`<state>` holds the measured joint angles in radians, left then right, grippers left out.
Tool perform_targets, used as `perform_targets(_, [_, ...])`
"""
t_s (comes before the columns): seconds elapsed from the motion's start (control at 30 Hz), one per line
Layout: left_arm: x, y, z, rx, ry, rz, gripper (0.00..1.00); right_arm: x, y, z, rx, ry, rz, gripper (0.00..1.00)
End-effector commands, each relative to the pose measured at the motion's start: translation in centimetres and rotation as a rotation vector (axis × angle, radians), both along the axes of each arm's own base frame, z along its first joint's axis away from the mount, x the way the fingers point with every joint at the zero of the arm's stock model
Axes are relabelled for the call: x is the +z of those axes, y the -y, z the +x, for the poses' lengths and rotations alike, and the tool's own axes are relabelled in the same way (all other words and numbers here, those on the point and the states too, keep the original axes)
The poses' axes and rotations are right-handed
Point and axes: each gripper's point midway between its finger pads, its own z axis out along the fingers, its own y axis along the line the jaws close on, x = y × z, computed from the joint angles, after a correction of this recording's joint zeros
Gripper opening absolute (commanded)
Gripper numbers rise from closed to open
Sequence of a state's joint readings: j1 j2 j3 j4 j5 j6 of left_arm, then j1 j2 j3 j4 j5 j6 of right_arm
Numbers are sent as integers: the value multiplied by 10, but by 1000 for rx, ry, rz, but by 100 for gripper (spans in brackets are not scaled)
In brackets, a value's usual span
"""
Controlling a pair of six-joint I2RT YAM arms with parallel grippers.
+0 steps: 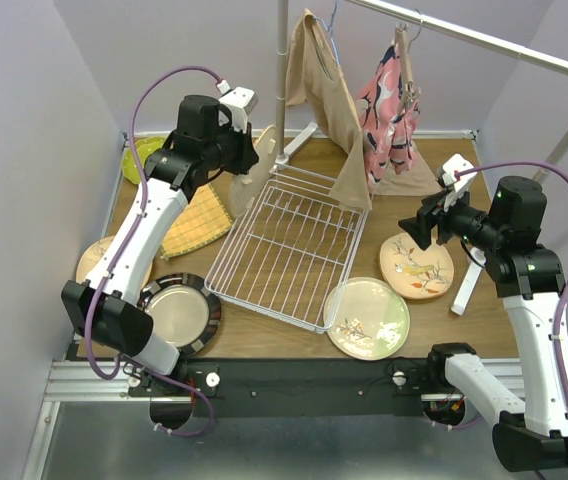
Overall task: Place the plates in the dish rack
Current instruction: Insert the plate into the dish rack
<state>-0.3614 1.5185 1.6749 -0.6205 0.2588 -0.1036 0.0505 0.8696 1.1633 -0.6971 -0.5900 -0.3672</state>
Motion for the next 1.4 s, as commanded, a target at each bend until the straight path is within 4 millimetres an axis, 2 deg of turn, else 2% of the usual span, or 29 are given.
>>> perform_targets(0.0, [13, -3, 11, 37, 40, -13, 0, -2, 4, 5, -22, 8, -5, 76])
perform_targets(0.9, [-43, 2, 30, 63, -81, 11, 0, -7, 4, 5, -30, 1, -2, 76])
perform_targets(1.37, [-69, -6, 37, 98, -162, -31, 0, -9, 3, 5, -27, -7, 3, 76])
